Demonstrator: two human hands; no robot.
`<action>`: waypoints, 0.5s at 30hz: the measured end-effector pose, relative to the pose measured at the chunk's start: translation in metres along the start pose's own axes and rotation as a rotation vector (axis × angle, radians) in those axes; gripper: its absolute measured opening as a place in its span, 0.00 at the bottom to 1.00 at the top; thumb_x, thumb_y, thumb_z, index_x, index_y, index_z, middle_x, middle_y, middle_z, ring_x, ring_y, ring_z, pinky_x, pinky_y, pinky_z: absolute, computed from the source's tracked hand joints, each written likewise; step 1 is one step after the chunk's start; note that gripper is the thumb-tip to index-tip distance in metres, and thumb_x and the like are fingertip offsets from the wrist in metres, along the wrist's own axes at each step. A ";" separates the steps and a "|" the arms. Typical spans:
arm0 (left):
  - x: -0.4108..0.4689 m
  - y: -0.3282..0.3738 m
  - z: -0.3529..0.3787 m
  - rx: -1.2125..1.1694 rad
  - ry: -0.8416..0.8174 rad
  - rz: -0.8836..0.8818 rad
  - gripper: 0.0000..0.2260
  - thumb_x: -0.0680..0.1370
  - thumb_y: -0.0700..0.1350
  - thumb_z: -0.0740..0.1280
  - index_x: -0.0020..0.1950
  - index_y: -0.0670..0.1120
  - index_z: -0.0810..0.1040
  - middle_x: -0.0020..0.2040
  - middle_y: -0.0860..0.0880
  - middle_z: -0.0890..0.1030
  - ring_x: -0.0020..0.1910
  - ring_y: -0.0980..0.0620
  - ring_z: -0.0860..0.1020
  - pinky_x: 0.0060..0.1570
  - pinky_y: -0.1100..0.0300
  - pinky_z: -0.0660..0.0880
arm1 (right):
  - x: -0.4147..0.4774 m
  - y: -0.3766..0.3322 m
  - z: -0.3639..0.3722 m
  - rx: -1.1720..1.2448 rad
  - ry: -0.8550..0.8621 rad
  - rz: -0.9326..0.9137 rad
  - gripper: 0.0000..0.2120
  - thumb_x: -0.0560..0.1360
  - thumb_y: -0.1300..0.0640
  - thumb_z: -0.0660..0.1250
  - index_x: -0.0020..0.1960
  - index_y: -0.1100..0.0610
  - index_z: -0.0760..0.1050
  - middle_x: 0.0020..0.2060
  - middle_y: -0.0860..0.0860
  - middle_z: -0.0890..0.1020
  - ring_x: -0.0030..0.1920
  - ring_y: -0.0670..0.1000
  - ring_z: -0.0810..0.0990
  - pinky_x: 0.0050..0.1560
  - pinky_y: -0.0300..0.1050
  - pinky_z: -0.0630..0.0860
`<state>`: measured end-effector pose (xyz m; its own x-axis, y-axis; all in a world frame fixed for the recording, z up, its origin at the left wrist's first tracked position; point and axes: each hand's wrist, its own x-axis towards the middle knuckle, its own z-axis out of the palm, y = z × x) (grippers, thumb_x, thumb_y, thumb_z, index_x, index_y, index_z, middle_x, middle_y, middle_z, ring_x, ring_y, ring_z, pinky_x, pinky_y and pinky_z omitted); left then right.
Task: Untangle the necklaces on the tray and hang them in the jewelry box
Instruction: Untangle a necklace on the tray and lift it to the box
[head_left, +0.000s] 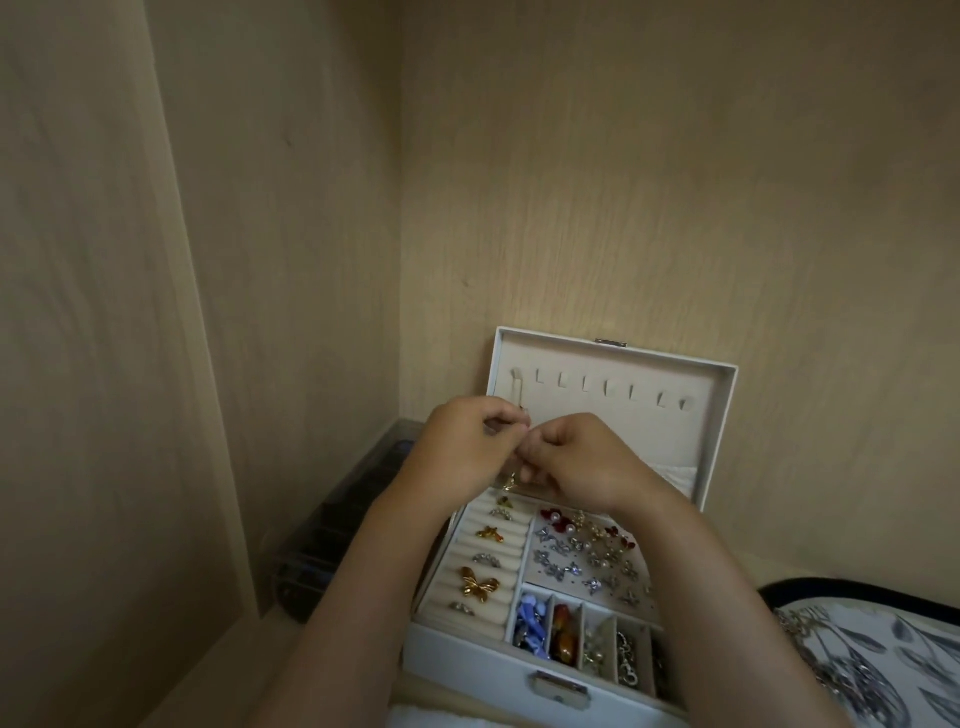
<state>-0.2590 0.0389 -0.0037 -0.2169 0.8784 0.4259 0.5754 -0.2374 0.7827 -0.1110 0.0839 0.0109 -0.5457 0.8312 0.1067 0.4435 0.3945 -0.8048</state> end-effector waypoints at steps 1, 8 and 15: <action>-0.001 -0.001 0.000 0.063 -0.002 0.021 0.07 0.79 0.44 0.69 0.54 0.50 0.85 0.47 0.59 0.82 0.47 0.63 0.78 0.47 0.70 0.72 | 0.002 0.001 -0.001 -0.029 0.054 -0.017 0.17 0.82 0.56 0.64 0.37 0.60 0.82 0.25 0.46 0.80 0.23 0.40 0.72 0.34 0.40 0.69; -0.007 -0.007 0.010 0.381 -0.005 0.176 0.11 0.82 0.45 0.62 0.61 0.48 0.80 0.57 0.52 0.77 0.51 0.54 0.77 0.50 0.55 0.77 | 0.013 -0.012 -0.022 -0.015 0.318 -0.088 0.14 0.80 0.59 0.64 0.38 0.54 0.82 0.33 0.47 0.85 0.24 0.37 0.75 0.31 0.38 0.73; -0.014 -0.010 0.022 0.663 0.003 0.302 0.14 0.80 0.45 0.63 0.65 0.48 0.75 0.62 0.50 0.72 0.55 0.51 0.76 0.44 0.58 0.74 | 0.031 -0.022 -0.032 -0.252 0.272 -0.118 0.14 0.80 0.55 0.65 0.37 0.54 0.83 0.36 0.48 0.86 0.23 0.45 0.78 0.39 0.44 0.80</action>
<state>-0.2447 0.0381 -0.0268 0.0253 0.8132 0.5814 0.9672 -0.1670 0.1915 -0.1145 0.1138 0.0505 -0.4099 0.8344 0.3685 0.5678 0.5496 -0.6128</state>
